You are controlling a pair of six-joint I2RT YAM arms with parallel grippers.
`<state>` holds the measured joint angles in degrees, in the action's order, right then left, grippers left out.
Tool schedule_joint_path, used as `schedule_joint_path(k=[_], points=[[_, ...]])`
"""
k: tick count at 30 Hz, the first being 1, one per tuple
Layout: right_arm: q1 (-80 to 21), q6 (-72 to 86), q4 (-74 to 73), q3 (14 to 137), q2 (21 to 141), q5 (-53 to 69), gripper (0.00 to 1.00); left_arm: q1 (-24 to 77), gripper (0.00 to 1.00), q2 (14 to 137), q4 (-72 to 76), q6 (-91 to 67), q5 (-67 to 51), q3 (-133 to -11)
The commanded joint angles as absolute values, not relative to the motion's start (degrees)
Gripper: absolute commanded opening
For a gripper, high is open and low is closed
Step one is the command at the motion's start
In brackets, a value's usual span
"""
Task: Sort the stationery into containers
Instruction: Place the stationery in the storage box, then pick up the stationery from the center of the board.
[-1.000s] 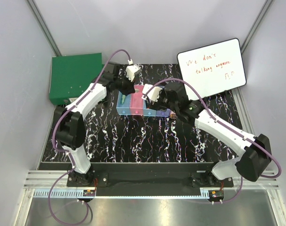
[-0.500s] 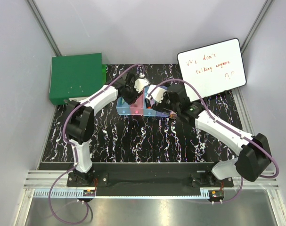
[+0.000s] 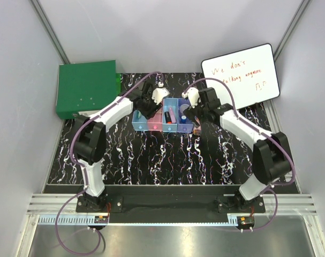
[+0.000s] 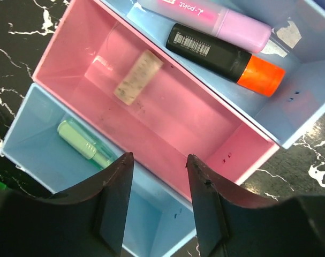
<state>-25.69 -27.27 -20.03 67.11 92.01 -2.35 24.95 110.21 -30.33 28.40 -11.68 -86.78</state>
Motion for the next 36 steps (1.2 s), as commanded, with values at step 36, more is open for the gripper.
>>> schedule_joint_path(k=[36], points=[[-14.85, -8.62, -21.09, 70.15, 103.18, 13.09, 0.72, 23.82, 0.52, 92.99, -30.76, 29.26, -13.18, -86.22]])
